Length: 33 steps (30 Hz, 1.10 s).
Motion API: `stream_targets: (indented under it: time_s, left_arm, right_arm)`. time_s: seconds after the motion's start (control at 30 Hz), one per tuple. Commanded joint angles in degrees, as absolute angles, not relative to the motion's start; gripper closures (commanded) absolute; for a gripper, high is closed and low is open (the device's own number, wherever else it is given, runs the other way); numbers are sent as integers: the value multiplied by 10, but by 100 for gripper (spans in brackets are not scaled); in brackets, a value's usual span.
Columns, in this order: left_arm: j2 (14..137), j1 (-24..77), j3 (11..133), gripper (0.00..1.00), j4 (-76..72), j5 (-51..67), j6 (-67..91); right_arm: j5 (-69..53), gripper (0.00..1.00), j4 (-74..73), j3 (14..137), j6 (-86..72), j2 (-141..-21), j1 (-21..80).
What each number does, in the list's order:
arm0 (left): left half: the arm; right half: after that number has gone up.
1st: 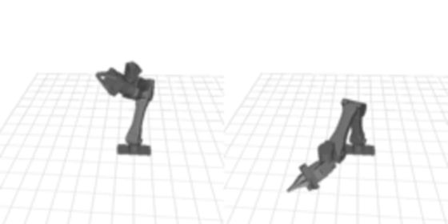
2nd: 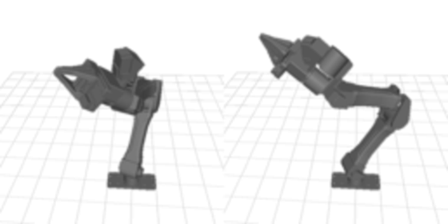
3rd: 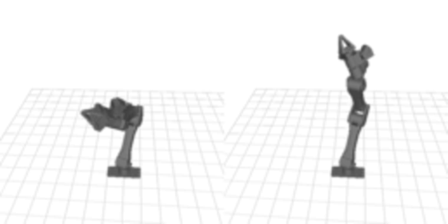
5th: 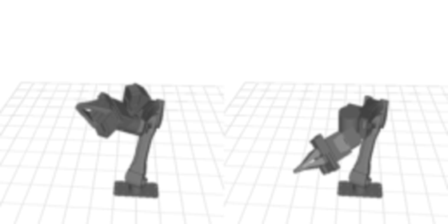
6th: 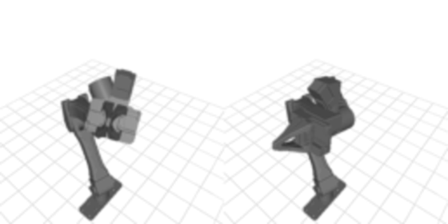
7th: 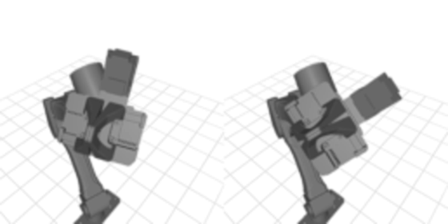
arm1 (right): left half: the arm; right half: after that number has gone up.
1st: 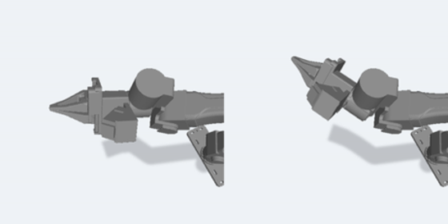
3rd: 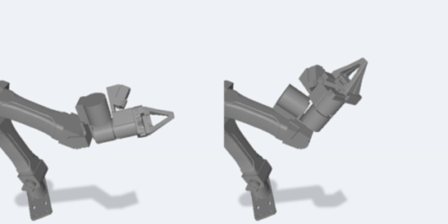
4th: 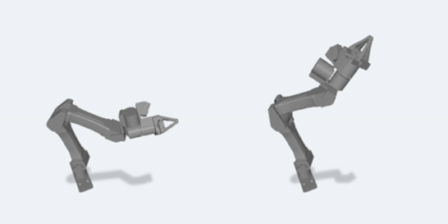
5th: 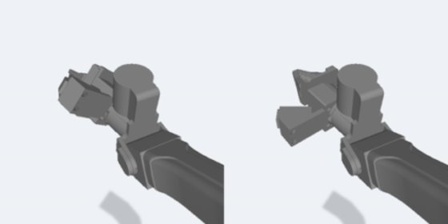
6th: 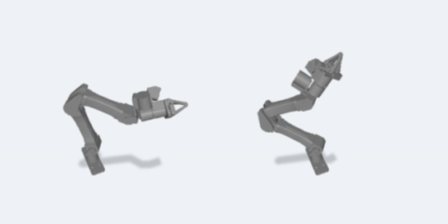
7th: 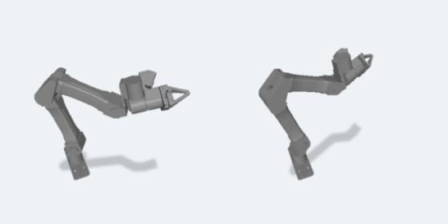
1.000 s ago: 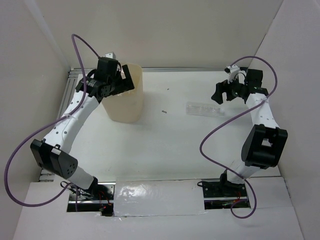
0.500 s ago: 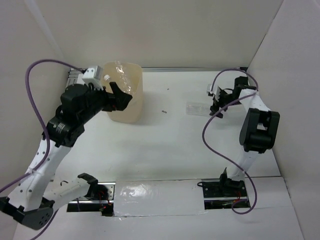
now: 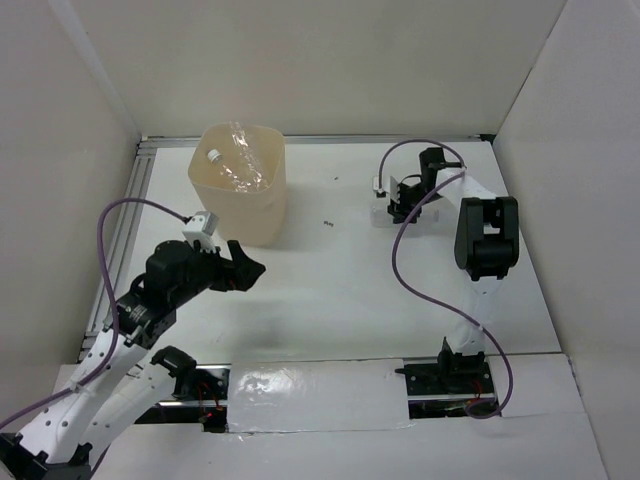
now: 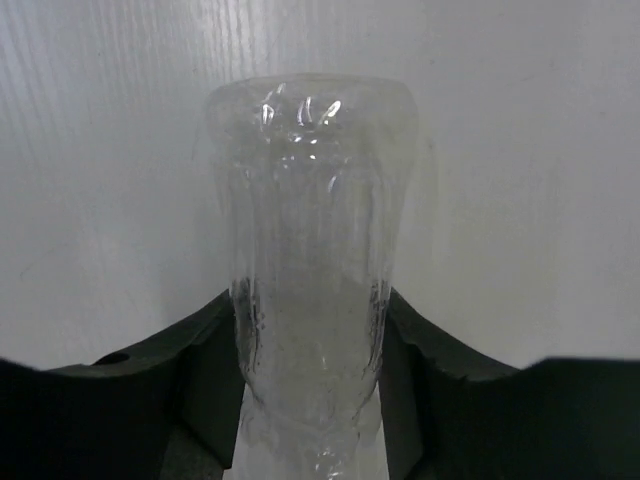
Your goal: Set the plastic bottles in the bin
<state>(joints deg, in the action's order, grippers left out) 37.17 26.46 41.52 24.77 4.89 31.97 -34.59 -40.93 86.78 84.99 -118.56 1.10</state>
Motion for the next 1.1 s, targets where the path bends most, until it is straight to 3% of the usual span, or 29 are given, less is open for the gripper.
stream_targets:
  time_s: [0.0, 0.1, 0.2, 0.3, 0.4, 0.67, 0.87, 1.07]
  left_arm:
    - [344, 273, 390, 0, 220, 51, 354]
    - [331, 285, 355, 0, 220, 51, 371]
    - [331, 292, 324, 0, 206, 51, 388]
    - [337, 305, 295, 0, 176, 56, 403]
    - [357, 326, 281, 0, 149, 51, 410]
    - [357, 360, 265, 0, 143, 11, 426]
    - [328, 371, 248, 0, 143, 6, 446]
    - [308, 376, 243, 0, 154, 1, 451]
  right_arm:
    - [-333, 53, -475, 912, 849, -1187, 3]
    - [-353, 69, -538, 956, 861, -1164, 3]
    - [-400, 70, -585, 1025, 832, -1133, 35]
    - [-471, 71, -549, 1159, 664, -1112, 93]
    - [-491, 80, -393, 1259, 427, -1107, 166]
    - [-413, 78, -21, 1386, -44, -1183, 288]
    - [-346, 77, 167, 1468, -269, -1277, 342]
    - [-294, 77, 217, 1439, -300, -1318, 405]
